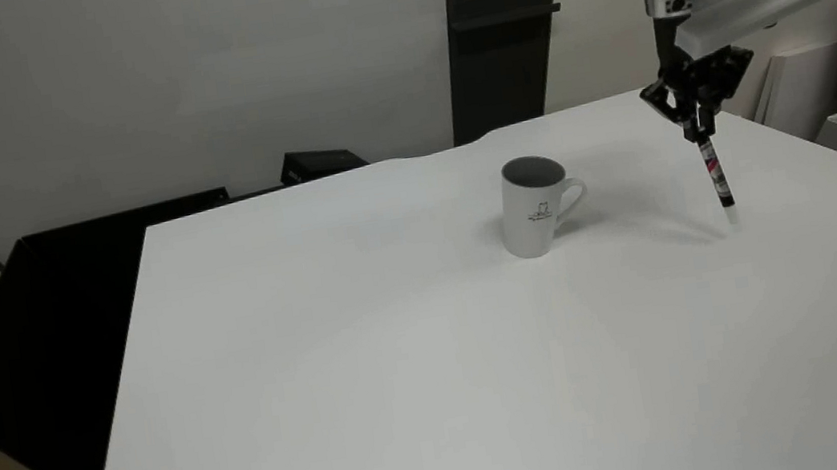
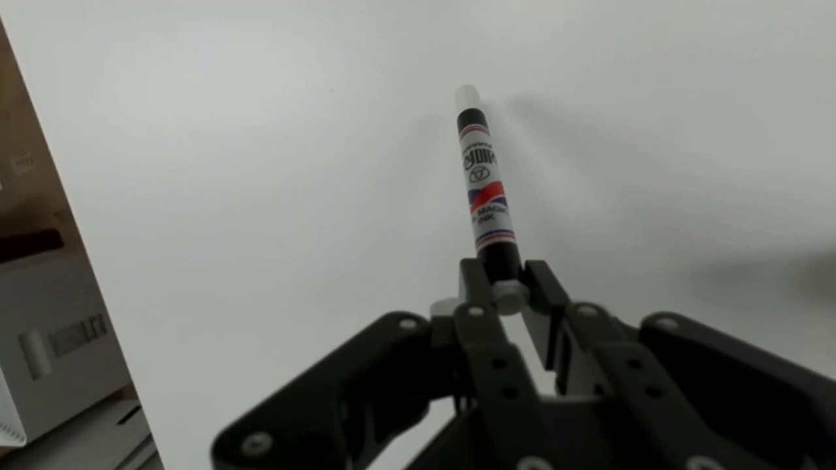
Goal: Put the marker in the mug and then remove it and put it back on the table
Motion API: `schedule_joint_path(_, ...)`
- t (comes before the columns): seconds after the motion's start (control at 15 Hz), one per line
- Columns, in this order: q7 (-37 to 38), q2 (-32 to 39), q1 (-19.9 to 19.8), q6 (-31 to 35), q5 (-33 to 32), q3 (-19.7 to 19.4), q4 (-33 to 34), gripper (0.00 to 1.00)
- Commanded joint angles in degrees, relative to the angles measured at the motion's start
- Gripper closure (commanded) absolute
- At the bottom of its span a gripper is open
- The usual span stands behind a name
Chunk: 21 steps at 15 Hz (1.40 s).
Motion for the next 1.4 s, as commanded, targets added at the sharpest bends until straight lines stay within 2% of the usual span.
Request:
schedule_joint_path(0.0,-2.93,6.65,-3.61,-11.28,4.01,2.53,7.39,0.93)
schedule_joint_path(0.33,-3.22,14.74,-6.13,-21.48,7.73,3.63,14.41,0.93)
schedule_joint_path(0.53,-3.19,18.0,-6.52,-22.82,8.38,3.75,17.3,0.93)
schedule_joint_path(0.6,-3.0,18.35,-6.3,-21.61,8.15,3.68,17.41,0.83)
schedule_joint_path(0.67,-3.09,17.94,-5.78,-19.78,7.51,3.62,16.78,0.46)
schedule_joint_path(0.73,-3.12,17.43,-5.49,-18.16,7.41,3.74,16.31,0.45)
schedule_joint_path(1.0,-6.9,12.24,-4.84,-5.57,7.32,5.61,10.79,0.22)
schedule_joint_path(1.2,-12.55,8.08,-6.31,2.42,9.77,8.78,6.82,0.05)
schedule_joint_path(1.33,-17.18,5.66,-7.65,7.86,11.67,10.77,3.94,0.0)
